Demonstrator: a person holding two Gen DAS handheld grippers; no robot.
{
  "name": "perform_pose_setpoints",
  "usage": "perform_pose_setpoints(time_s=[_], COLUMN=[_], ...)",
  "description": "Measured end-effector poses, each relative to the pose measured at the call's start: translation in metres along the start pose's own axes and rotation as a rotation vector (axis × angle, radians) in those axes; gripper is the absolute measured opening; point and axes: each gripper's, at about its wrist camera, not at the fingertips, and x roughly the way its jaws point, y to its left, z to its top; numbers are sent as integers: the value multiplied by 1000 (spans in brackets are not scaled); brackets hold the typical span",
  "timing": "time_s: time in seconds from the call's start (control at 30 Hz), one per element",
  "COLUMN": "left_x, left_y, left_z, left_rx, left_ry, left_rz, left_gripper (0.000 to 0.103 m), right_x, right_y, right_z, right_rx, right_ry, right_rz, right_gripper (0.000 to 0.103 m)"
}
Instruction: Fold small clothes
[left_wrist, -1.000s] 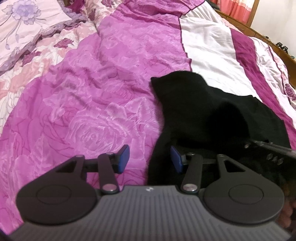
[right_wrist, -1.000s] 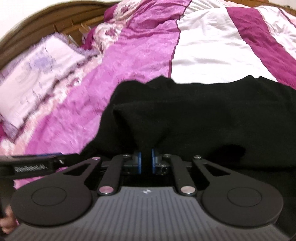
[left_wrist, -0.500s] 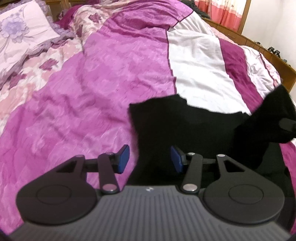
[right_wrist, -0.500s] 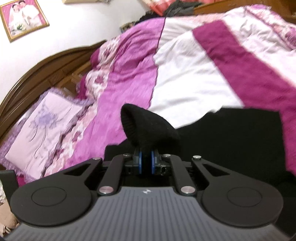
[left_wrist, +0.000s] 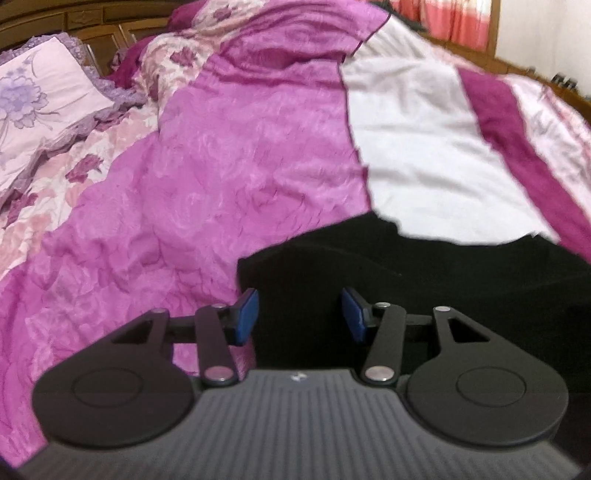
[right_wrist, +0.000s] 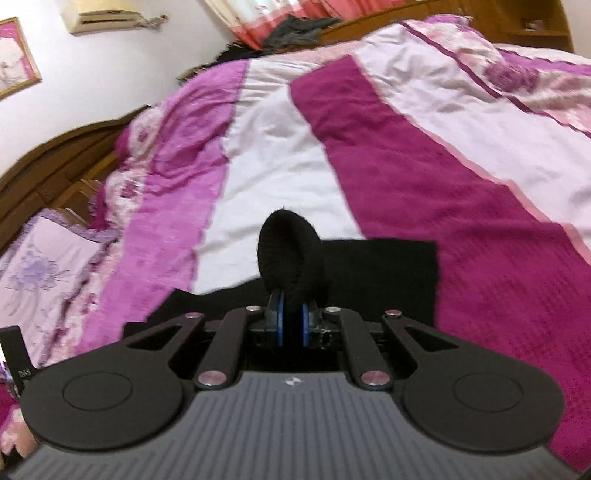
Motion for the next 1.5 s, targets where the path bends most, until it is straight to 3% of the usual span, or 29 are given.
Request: perform_pose_setpoints(time_s=[0.33,0.63,0.8,0.97,1.1,1.27,1.43,1.5], left_x=[19,2,-17,-15,-8,-10,-29,-39], left_y=[1,6,6,4,12,14,17,18], left_z=[-12,-9,-13,-20,-24,-21,-19,-21], left_rx=[-3,-12,-3,16,-11,-16,-19,-20], left_ry=[-2,-6,-21,-2,16,26,30,32], left_rz=[33,1,-20,-7,-11,-15,-33,-44], left_gripper=[54,54,52,52,54,55,53,53], right_x=[39,19,5,31,54,54,29,15], right_y=[-55,-56,-29,-8,-24,-42,-29,-23], right_z=[-35,-30,-21,-24,-32,-35,-32,-33], right_rx=[69,40,-69,-167,-127,-41,-61,-73], right_ry=[55,-4,-64,-15,32,23,12,7], right_rz=[-115,-194,-151,-132,-194,-160,-138,-128], right_gripper=[11,11,12,13,13,13,39,43])
